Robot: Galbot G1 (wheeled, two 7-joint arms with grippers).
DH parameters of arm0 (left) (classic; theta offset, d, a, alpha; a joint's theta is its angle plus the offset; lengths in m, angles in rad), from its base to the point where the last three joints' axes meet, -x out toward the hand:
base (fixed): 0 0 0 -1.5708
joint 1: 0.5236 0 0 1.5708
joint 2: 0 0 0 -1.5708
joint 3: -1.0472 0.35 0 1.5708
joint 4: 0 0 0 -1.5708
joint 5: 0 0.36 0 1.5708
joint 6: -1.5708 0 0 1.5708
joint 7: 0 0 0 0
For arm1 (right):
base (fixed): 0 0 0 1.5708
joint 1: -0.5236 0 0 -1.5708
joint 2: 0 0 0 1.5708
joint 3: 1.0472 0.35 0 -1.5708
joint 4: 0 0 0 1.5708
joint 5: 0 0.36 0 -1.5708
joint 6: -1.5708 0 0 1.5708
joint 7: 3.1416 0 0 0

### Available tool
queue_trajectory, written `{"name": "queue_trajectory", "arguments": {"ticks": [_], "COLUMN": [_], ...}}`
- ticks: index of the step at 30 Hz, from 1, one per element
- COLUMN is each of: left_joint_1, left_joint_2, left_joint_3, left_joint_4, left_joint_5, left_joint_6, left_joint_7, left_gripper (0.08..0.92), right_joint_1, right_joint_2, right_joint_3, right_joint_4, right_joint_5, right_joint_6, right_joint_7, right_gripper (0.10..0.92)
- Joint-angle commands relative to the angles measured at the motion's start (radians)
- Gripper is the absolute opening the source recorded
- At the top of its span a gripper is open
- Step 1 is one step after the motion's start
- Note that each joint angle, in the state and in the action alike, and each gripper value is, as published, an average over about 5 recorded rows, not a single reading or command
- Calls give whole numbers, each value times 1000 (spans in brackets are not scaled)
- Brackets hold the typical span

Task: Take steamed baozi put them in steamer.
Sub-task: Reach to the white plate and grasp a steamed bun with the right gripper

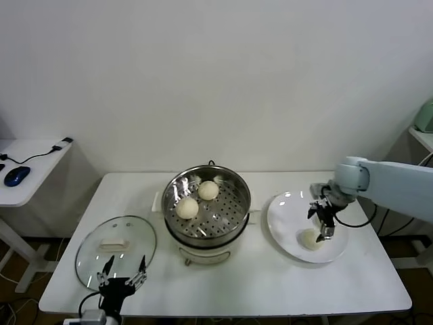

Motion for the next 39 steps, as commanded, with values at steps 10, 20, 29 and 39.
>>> {"name": "queue_trajectory", "arguments": {"ticks": [10, 20, 29, 39], "left_joint_1": [-1, 2, 1, 5], "left_joint_2": [4, 6, 5, 4], "left_joint_3": [0, -1, 3, 3], "left_joint_4": [9, 11, 10, 8], "left_joint_5": [-4, -6, -5, -5], "left_joint_6": [-5, -5, -4, -3], "left_joint_7": [-1, -2, -3, -5], "left_gripper": [823, 823, 823, 823], "right_joint_1": [-165, -160, -156, 104], "right_joint_2": [10, 4, -8, 4], "right_joint_3": [123, 120, 125, 59], "right_joint_4": [-63, -62, -51, -35], "right_joint_5": [-80, -85, -82, -63], "right_joint_6": [-39, -38, -31, 66], "right_joint_7": [64, 53, 26, -99], "right_gripper": [823, 818, 710, 654]}}
